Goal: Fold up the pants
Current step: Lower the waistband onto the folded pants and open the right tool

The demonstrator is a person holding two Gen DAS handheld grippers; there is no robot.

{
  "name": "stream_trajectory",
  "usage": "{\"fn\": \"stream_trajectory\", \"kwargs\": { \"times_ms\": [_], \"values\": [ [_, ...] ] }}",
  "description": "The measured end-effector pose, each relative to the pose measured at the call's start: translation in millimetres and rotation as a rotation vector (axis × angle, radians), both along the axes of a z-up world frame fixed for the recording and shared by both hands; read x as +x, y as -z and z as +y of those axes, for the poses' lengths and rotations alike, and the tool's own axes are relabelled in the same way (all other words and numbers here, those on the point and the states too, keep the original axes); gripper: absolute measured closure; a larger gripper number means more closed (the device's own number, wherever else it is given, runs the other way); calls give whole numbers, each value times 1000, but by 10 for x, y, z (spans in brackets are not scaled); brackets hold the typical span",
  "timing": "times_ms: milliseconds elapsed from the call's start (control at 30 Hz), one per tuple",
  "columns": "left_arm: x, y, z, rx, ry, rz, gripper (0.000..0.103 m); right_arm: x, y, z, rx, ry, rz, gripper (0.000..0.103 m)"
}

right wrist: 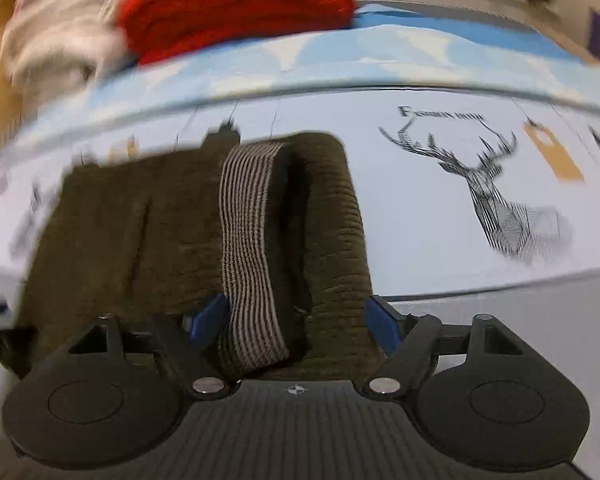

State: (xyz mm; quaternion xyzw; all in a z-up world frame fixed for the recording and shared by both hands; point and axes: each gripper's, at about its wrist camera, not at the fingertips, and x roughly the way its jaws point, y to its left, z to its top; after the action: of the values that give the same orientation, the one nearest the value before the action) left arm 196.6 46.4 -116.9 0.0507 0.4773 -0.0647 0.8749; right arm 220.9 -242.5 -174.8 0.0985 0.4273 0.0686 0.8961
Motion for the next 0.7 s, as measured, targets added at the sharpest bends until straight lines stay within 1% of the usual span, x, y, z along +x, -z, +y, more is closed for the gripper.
{"fn": "stream_trajectory", "kwargs": {
  "times_ms": [33,67,100,133,167,200,233,267,300,333,367,400,433,467,500,533,600,633,667,700],
  "values": [
    [-43,-45,-13,-22,12,-19,37,-33,-35,3,7,-6,-15,26],
    [-40,-34,-45,-24,32,-6,37,-58,-35,38,-34,-37,-22,24],
    [-25,30,-53,-2,46,34,37,-65,22,80,-105,-69,-3,20],
    [-47,111,-94,34,59,82,33,-81,96,86,-157,-94,30,15],
    [-106,167,-130,69,77,110,31,-105,127,50,-158,-92,65,15],
    [-151,149,-159,104,86,103,28,-126,83,-18,-118,-67,94,15],
    [-222,69,-188,141,87,70,28,-140,5,-87,-94,-33,114,22],
    [-301,2,-208,161,84,26,28,-191,-102,-139,-91,2,102,25],
    [-405,-134,-218,172,76,-39,26,-277,-215,-176,-87,25,63,25],
    [-503,-268,-214,157,65,-96,21,-382,-370,-229,-73,35,11,24],
    [-598,-398,-189,121,46,-143,18,-510,-538,-283,-53,36,-48,24],
    [-713,-526,-166,81,23,-189,17,-643,-671,-321,-39,34,-97,22],
    [-821,-626,-159,60,7,-224,17,-785,-803,-366,-29,29,-155,18],
    [-914,-724,-173,58,-5,-261,17,-948,-926,-403,-25,24,-217,14],
    [-1053,-821,-205,68,-15,-306,17,-1097,-1018,-422,-27,24,-267,12],
    [-1196,-902,-245,80,-21,-352,17,-1253,-1079,-450,-30,29,-318,9],
    [-1464,-1030,-309,96,-22,-423,16,-1561,-1107,-500,-27,56,-396,7],
    [-1550,-1076,-349,95,-31,-443,16,-1646,-1110,-519,-14,84,-409,7],
    [-1651,-1114,-372,79,-48,-457,16,-1731,-1124,-527,20,111,-408,7],
    [-1757,-1127,-374,50,-68,-463,16,-1817,-1146,-525,59,111,-418,7]
  ]
}}
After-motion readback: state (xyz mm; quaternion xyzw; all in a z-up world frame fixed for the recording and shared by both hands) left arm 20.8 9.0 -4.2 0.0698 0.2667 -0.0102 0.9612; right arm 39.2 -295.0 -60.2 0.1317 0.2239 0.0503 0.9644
